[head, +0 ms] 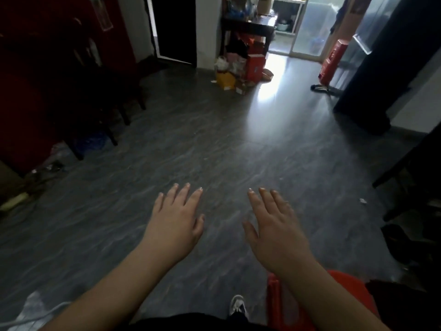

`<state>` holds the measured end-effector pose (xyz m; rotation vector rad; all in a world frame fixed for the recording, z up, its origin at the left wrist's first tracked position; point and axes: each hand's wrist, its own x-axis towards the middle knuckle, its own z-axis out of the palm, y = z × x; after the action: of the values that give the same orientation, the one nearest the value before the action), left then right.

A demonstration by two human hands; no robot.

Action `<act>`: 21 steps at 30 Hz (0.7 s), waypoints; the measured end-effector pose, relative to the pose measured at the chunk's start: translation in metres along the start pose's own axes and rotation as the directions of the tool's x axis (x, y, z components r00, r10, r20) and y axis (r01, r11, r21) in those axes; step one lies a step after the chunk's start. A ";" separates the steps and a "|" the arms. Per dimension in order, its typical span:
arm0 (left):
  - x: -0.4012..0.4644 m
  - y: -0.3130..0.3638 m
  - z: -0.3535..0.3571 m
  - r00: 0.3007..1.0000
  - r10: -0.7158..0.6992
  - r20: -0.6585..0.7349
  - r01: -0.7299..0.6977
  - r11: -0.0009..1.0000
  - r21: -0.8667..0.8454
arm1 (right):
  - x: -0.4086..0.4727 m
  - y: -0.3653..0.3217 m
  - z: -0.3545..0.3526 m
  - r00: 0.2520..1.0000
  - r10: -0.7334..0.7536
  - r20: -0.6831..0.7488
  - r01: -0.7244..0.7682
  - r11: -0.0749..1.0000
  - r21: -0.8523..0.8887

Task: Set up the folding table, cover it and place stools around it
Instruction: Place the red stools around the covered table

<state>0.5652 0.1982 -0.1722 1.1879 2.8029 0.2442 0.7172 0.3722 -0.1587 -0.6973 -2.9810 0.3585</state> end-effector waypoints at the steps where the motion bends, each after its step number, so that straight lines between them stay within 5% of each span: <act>1: 0.016 -0.003 -0.002 1.000 -0.026 -0.007 0.026 1.000 0.013 | 0.025 0.003 -0.002 0.998 -0.055 0.000 0.055 0.998 -0.019; 11: 0.124 -0.098 -0.025 0.957 -0.278 -0.090 0.281 0.960 0.023 | 0.256 -0.060 0.006 0.858 -0.494 0.141 0.505 0.862 -0.050; 21: 0.224 -0.290 -0.045 0.934 -0.355 -0.026 0.356 0.930 0.094 | 0.463 -0.210 0.043 0.716 -0.667 0.204 0.682 0.731 -0.007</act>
<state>0.1984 0.1554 -0.1849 0.6687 2.9978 0.0845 0.2069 0.3860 -0.1488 0.4898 -3.1547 0.2526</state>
